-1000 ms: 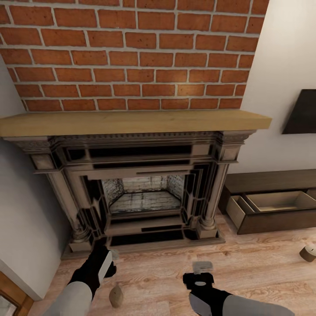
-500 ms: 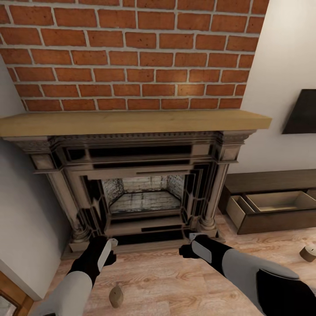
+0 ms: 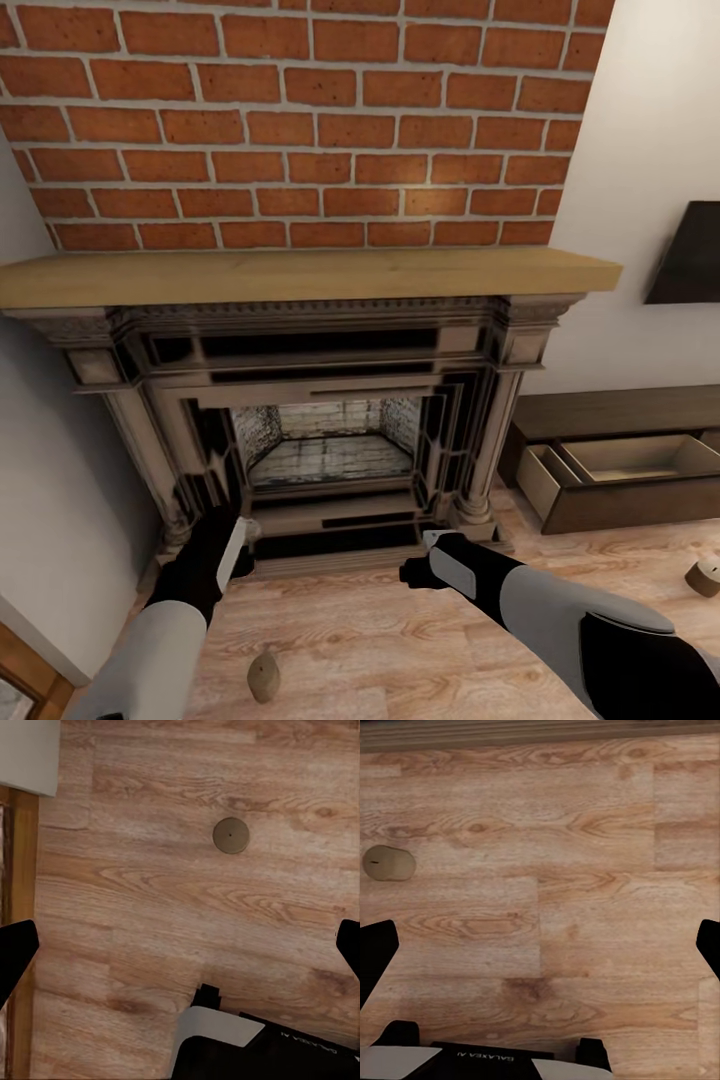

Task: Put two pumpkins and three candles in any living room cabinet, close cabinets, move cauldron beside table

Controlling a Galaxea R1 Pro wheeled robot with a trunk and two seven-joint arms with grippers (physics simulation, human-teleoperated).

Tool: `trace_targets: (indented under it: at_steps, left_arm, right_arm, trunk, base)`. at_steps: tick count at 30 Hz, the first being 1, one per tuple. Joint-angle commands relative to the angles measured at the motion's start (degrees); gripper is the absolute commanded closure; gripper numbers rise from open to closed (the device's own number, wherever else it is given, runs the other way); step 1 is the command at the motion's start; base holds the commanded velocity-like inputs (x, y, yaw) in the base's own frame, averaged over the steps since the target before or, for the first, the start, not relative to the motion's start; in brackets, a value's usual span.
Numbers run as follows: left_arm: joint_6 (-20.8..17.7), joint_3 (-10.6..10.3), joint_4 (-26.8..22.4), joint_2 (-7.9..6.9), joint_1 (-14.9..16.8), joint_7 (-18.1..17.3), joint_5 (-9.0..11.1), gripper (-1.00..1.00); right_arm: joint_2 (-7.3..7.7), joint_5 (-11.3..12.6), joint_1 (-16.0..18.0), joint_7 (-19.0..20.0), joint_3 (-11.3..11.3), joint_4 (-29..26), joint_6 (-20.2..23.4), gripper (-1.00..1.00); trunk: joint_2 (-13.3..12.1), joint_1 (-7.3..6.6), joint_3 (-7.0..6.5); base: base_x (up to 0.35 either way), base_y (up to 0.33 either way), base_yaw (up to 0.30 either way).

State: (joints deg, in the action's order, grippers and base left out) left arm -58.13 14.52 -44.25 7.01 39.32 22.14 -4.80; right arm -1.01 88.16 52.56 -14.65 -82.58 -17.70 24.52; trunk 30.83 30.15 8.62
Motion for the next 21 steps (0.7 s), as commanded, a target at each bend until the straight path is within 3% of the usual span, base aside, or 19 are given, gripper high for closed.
trace_targets:
  at_steps: [1,12,17,21]
  left_arm:
    - [-0.4,0.3,0.2,0.06,0.9,-0.3,-0.9,-1.0]
    - [-0.8,0.4,11.2,0.33,14.4,-0.3,-1.8,-1.0]
    - [-0.3,0.8,14.3,0.44,16.1,-0.3,-1.1,-1.0]
    - [0.1,1.4,15.5,0.88,16.4,-0.2,2.4,-1.0]
  right_arm:
    - [0.0,0.4,0.1,-0.4,-0.3,-0.2,0.1,-1.0]
    - [0.17,0.4,0.1,-0.3,0.1,-0.2,0.2,-1.0]
    - [0.32,0.4,0.1,-0.2,0.3,-0.8,0.2,-1.0]
    - [0.42,0.5,0.1,-0.2,0.2,-1.8,0.3,-1.0]
  trunk:
    - [0.5,0.25,0.3]
    - [4.9,2.67,2.28]
    - [6.9,3.77,3.17]
    - [8.5,4.65,3.89]
  base:
    - [0.0,0.0,0.0]
    - [0.0,0.0,0.0]
    - [0.0,0.0,0.0]
    - [0.0,0.0,0.0]
